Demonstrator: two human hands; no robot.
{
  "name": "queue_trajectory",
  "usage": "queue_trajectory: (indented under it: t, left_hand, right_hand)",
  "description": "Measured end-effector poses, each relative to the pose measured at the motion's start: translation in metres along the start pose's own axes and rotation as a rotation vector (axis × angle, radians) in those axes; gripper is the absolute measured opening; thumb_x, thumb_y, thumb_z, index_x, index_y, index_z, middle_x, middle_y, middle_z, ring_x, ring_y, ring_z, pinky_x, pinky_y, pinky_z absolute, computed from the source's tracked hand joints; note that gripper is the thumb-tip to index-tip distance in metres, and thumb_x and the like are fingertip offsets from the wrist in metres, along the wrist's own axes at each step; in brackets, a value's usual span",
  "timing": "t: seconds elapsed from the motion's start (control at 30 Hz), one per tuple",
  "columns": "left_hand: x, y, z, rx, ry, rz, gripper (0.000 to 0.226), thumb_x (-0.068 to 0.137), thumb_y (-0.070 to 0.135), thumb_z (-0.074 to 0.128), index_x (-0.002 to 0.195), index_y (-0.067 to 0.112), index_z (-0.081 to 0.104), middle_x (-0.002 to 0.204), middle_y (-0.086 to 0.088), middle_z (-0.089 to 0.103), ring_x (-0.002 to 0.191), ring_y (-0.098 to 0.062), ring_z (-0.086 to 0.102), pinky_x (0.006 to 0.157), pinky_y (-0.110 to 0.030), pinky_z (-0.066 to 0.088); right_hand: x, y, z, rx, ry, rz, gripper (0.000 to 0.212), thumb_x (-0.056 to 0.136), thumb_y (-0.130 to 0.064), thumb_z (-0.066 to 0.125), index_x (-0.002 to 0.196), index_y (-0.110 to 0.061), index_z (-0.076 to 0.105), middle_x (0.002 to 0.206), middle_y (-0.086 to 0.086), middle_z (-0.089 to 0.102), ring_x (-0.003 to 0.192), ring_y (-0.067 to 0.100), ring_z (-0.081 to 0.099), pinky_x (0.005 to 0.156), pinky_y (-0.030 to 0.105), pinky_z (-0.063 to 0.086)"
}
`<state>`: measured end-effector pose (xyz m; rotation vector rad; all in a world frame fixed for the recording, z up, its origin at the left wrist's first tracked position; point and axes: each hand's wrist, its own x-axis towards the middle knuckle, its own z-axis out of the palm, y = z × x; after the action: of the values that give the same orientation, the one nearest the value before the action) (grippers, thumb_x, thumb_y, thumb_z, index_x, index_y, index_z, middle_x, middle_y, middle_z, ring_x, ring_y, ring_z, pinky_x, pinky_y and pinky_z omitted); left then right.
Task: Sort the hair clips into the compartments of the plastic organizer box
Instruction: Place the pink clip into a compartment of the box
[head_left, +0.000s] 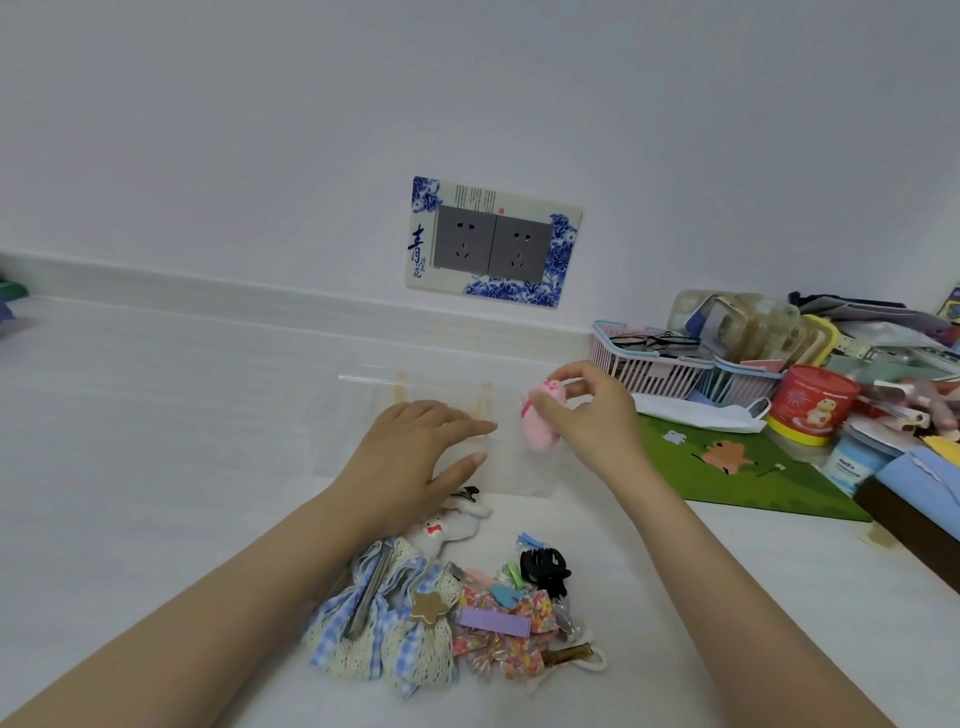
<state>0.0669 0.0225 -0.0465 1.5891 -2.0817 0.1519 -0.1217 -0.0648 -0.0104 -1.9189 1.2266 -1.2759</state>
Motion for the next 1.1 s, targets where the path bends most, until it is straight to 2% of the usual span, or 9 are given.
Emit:
queue_trajectory:
  t: [0.07, 0.13, 0.2, 0.3, 0.37, 0.43, 0.73, 0.93, 1.1]
  left_hand:
    - [0.0, -0.001, 0.0, 0.002, -0.004, -0.001, 0.057, 0.086, 0.059, 0.019, 0.133, 0.042, 0.044, 0.134, 0.012, 0.054, 0.128, -0.011, 0.04, 0.102, -0.027, 0.024]
    - [-0.001, -0.001, 0.0, 0.004, -0.007, -0.003, 0.057, 0.086, 0.06, 0.018, 0.134, 0.042, 0.043, 0.135, 0.012, 0.053, 0.129, -0.011, 0.039, 0.104, -0.028, 0.024]
    - [-0.002, -0.001, -0.001, 0.008, -0.013, -0.002, 0.058, 0.086, 0.06, 0.017, 0.135, 0.042, 0.042, 0.136, 0.012, 0.052, 0.13, -0.011, 0.038, 0.105, -0.029, 0.023]
    - [-0.001, -0.001, -0.001, 0.01, -0.016, 0.003, 0.058, 0.086, 0.06, 0.017, 0.136, 0.042, 0.042, 0.137, 0.012, 0.051, 0.13, -0.011, 0.038, 0.105, -0.029, 0.023]
    - [-0.001, -0.002, 0.0, 0.02, -0.016, 0.002, 0.059, 0.086, 0.061, 0.015, 0.136, 0.042, 0.042, 0.137, 0.013, 0.051, 0.13, -0.01, 0.037, 0.104, -0.028, 0.022]
    - [0.0, -0.001, 0.0, 0.025, -0.015, 0.0, 0.06, 0.085, 0.061, 0.015, 0.136, 0.042, 0.042, 0.137, 0.013, 0.051, 0.13, -0.01, 0.037, 0.105, -0.028, 0.022]
    - [-0.004, 0.001, -0.004, 0.004, -0.012, -0.009, 0.062, 0.085, 0.061, 0.016, 0.136, 0.039, 0.042, 0.138, 0.012, 0.05, 0.131, -0.011, 0.036, 0.105, -0.026, 0.019]
    - [-0.004, 0.0, -0.003, 0.009, -0.029, -0.006, 0.06, 0.086, 0.061, 0.017, 0.136, 0.04, 0.041, 0.137, 0.013, 0.051, 0.133, -0.012, 0.035, 0.106, -0.028, 0.021]
    - [-0.005, -0.001, -0.004, 0.003, -0.044, -0.007, 0.06, 0.085, 0.062, 0.015, 0.136, 0.042, 0.039, 0.14, 0.014, 0.048, 0.134, -0.011, 0.033, 0.107, -0.028, 0.019]
  right_hand:
    - [-0.001, 0.003, 0.0, -0.067, -0.016, -0.028, 0.015, 0.081, -0.03, 0.067, 0.092, -0.021, 0.062, 0.082, -0.011, 0.06, 0.057, 0.001, 0.049, 0.051, 0.016, 0.04]
    - [-0.005, 0.006, -0.003, -0.166, -0.064, -0.078, 0.02, 0.085, -0.036, 0.061, 0.102, -0.024, 0.063, 0.097, -0.009, 0.062, 0.07, 0.0, 0.05, 0.069, 0.022, 0.04]
    - [-0.013, 0.006, -0.01, -0.243, -0.174, -0.146, 0.033, 0.088, -0.042, 0.054, 0.118, -0.029, 0.057, 0.122, -0.008, 0.057, 0.101, 0.004, 0.053, 0.091, 0.027, 0.041]
    - [-0.029, 0.002, -0.022, -0.409, -0.366, -0.234, 0.054, 0.091, -0.048, 0.044, 0.141, -0.031, 0.034, 0.149, -0.009, 0.036, 0.137, 0.008, 0.03, 0.114, 0.028, 0.019]
    - [-0.038, 0.003, -0.024, -0.547, -0.419, -0.257, 0.062, 0.093, -0.048, 0.041, 0.148, -0.03, 0.017, 0.154, -0.009, 0.025, 0.143, 0.008, 0.017, 0.113, 0.024, 0.008]
    - [-0.041, 0.006, -0.019, -0.639, -0.435, -0.259, 0.062, 0.094, -0.049, 0.036, 0.148, -0.028, 0.013, 0.156, -0.006, 0.02, 0.145, 0.011, 0.011, 0.115, 0.027, 0.003]
    - [-0.039, 0.006, -0.014, -0.579, -0.295, -0.348, 0.058, 0.087, -0.06, 0.03, 0.131, -0.026, 0.046, 0.137, -0.009, 0.046, 0.132, 0.006, 0.031, 0.116, 0.032, 0.008]
    - [-0.031, 0.009, -0.009, -0.716, -0.394, -0.272, 0.059, 0.093, -0.054, 0.034, 0.144, -0.026, 0.029, 0.151, -0.006, 0.033, 0.143, 0.011, 0.017, 0.118, 0.038, -0.004]
    - [-0.034, 0.012, -0.015, -0.565, -0.37, -0.284, 0.062, 0.087, -0.062, 0.037, 0.141, -0.033, 0.033, 0.148, -0.011, 0.036, 0.141, 0.008, 0.019, 0.118, 0.035, -0.004]
